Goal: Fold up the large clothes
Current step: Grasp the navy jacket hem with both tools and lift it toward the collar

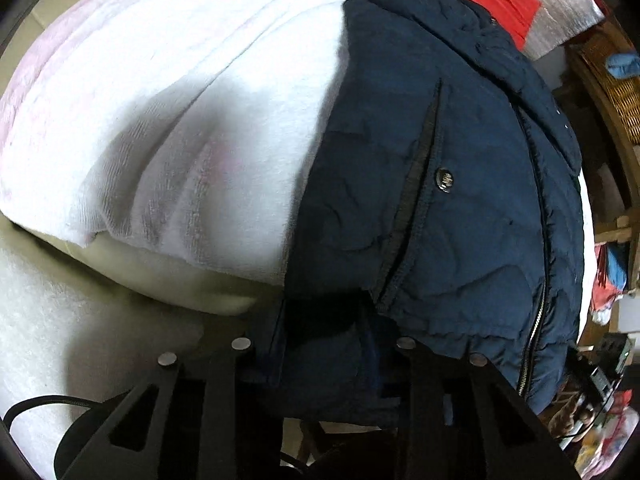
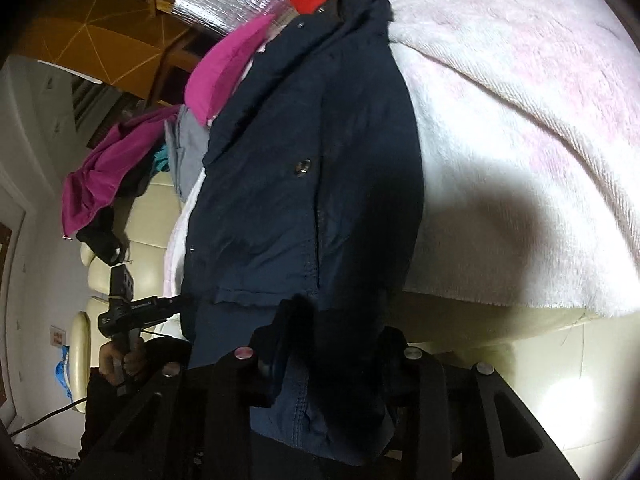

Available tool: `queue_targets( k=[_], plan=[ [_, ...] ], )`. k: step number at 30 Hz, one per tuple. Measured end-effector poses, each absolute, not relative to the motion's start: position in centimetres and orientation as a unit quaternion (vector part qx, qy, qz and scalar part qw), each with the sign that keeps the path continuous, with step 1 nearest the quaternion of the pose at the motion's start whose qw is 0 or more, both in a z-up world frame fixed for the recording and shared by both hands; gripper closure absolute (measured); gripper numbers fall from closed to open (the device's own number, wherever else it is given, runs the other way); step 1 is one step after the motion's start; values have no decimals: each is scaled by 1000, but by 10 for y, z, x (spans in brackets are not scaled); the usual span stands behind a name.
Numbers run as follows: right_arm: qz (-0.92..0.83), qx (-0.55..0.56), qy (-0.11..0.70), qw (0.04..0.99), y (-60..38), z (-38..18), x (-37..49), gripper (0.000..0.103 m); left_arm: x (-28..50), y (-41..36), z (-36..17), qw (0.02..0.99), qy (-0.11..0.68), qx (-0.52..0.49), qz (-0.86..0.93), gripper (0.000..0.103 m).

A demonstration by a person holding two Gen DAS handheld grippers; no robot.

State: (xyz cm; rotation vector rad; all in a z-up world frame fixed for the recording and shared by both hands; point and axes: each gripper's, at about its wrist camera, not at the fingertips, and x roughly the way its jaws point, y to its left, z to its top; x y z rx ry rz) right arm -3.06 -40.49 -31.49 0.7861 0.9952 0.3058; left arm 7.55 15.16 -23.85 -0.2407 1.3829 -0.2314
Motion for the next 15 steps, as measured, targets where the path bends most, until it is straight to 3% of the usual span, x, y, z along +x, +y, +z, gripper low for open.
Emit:
queue_targets(
  k=[1,2,5,6,7,8,10,12,15],
  plan=[
    [137,374,467,790,-405,-319,-30,62,76,153,-241,754,639,-111,-101,45],
    [135,378,467,788,-405,-321,-30,56,78,154,-244,751,644,-109,-93,39],
    [133,372,469,790,-401,-318,-28,53,77,148,-247,749,647,-101,-102,38],
    [132,364,468,795,-399,-315,-28,53,77,145,-246,749,646,-105,-109,40],
    [130,355,463,802,-397,-310,-29,65,76,143,-244,751,640,-108,-118,59],
    [129,346,459,808,-395,-304,-31,75,74,141,-244,754,638,-101,-122,69],
    [128,324,435,830,-393,-284,-36,83,70,130,-241,759,632,-89,-129,84],
    [139,317,394,852,-394,-259,-42,85,69,129,-234,762,625,-97,-140,91],
    [156,315,369,860,-397,-240,-43,85,63,128,-214,774,600,-110,-168,92]
  ],
)
